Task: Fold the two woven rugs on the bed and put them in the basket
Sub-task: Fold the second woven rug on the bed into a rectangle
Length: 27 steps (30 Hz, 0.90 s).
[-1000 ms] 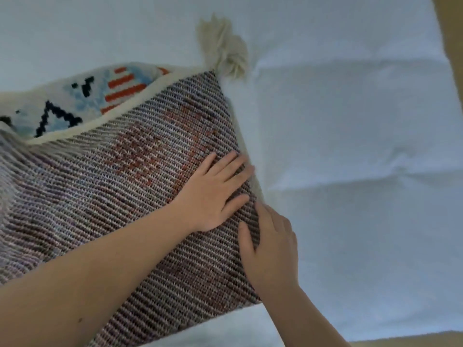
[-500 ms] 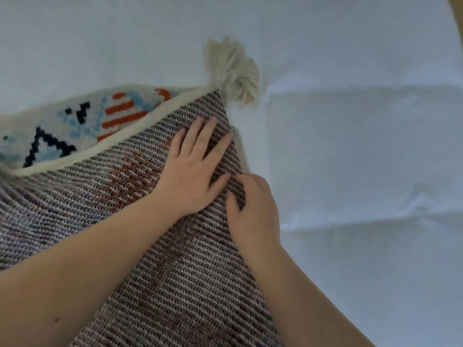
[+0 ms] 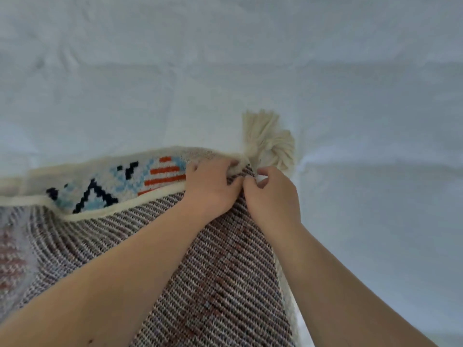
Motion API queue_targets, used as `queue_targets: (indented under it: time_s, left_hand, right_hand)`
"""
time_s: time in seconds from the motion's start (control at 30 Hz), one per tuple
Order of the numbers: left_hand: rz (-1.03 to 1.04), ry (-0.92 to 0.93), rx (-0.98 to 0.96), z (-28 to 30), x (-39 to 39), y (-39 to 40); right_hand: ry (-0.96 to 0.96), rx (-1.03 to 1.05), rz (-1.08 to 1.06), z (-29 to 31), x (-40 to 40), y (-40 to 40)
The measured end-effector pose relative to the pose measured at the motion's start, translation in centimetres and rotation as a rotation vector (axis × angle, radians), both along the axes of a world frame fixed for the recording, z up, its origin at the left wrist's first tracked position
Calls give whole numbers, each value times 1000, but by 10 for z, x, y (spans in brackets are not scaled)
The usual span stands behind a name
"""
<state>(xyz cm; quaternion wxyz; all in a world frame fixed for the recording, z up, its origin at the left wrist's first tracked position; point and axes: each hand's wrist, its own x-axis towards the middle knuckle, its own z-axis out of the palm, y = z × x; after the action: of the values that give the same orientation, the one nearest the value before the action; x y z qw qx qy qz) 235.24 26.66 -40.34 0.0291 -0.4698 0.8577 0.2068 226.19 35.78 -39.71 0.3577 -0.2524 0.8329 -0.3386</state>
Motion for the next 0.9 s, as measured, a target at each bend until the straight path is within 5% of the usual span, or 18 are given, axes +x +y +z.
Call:
queue_targets:
  time_s: [0.2,0.43,0.57,0.73,0.9]
  left_hand:
    - [82,328,322,-1,-20,-4]
    - [25,292,166,5,-45,-22]
    - [9,432,329,19,-56,-31]
    - [-21,603,281,46,-105,-42]
    - [7,564,349,38,-112,-51]
  right_hand:
    - [36,2,-16,-5,-15,-16]
    - [-253,-215,-184,-4,-28,-43]
    - [-254,-355,-281,4,-34,-45]
    - [-153,-527,-441,25,-60,-58]
    - [-206,-476,-429,24,-55,-43]
